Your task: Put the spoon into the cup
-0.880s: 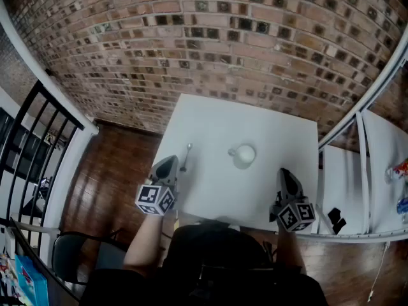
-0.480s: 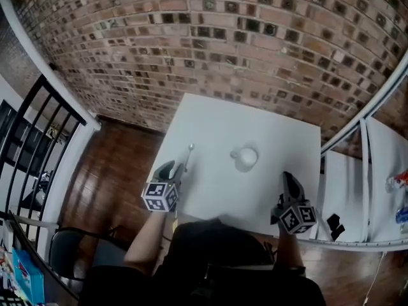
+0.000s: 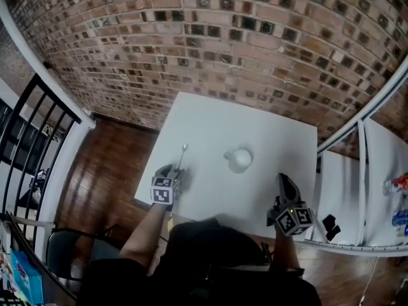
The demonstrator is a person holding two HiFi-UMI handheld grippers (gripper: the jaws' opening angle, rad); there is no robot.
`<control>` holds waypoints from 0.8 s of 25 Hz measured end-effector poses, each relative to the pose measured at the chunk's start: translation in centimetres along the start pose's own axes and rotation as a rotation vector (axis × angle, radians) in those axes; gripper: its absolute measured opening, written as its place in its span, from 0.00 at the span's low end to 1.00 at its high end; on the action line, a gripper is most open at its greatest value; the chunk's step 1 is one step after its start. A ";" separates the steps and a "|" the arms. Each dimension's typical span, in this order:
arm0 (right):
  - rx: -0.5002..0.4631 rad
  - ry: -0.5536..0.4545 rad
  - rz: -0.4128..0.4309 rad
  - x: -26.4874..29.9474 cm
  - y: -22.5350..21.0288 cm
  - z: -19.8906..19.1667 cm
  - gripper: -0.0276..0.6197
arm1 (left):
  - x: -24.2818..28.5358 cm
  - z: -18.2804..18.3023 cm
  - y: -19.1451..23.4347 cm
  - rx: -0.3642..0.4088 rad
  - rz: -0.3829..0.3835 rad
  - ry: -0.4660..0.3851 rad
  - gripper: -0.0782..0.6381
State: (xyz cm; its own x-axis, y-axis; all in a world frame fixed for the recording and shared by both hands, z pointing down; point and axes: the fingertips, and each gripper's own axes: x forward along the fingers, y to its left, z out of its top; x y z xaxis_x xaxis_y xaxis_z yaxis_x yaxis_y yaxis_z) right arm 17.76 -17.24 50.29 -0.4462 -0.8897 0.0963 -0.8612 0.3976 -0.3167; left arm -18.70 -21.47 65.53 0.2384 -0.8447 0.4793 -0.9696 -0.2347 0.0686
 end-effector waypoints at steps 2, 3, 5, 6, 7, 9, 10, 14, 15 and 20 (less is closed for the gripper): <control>-0.004 -0.001 -0.011 -0.1 -0.3 0.2 0.05 | 0.6 -1.0 0.5 -0.010 0.015 0.031 0.43; -0.005 -0.002 -0.017 -0.1 -0.5 0.3 0.05 | 0.8 -1.5 0.7 -0.012 0.021 0.045 0.43; -0.004 -0.002 -0.025 -0.2 -0.9 0.3 0.05 | 1.2 -2.4 0.9 -0.016 0.026 0.067 0.43; -0.002 -0.003 -0.027 -0.3 -1.1 0.2 0.05 | 1.4 -2.7 1.0 -0.019 0.028 0.076 0.43; -0.001 -0.003 -0.029 -0.3 -1.2 0.1 0.05 | 1.6 -2.9 1.1 -0.022 0.030 0.084 0.43; -0.005 0.004 -0.036 -0.3 -1.3 0.1 0.05 | 2.0 -3.4 1.1 -0.022 0.029 0.104 0.43; -0.007 0.006 -0.037 -0.3 -1.3 0.1 0.05 | 2.1 -3.5 1.0 -0.019 0.026 0.116 0.43; -0.002 0.000 -0.037 0.0 -1.2 0.1 0.05 | 2.4 -3.9 0.5 0.003 0.010 0.143 0.43; -0.001 -0.003 -0.037 0.1 -1.2 0.1 0.05 | 2.4 -3.8 0.5 0.005 0.013 0.144 0.43; -0.003 0.002 -0.029 0.5 -1.0 -0.1 0.05 | 2.6 -3.7 0.4 0.017 0.030 0.168 0.44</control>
State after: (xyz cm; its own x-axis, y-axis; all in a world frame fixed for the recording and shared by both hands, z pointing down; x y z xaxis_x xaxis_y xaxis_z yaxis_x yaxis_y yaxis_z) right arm 18.37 -18.01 50.73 -0.4212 -0.9006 0.1073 -0.8745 0.3719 -0.3113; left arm -18.65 -21.98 70.03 0.1958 -0.7594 0.6205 -0.9747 -0.2201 0.0382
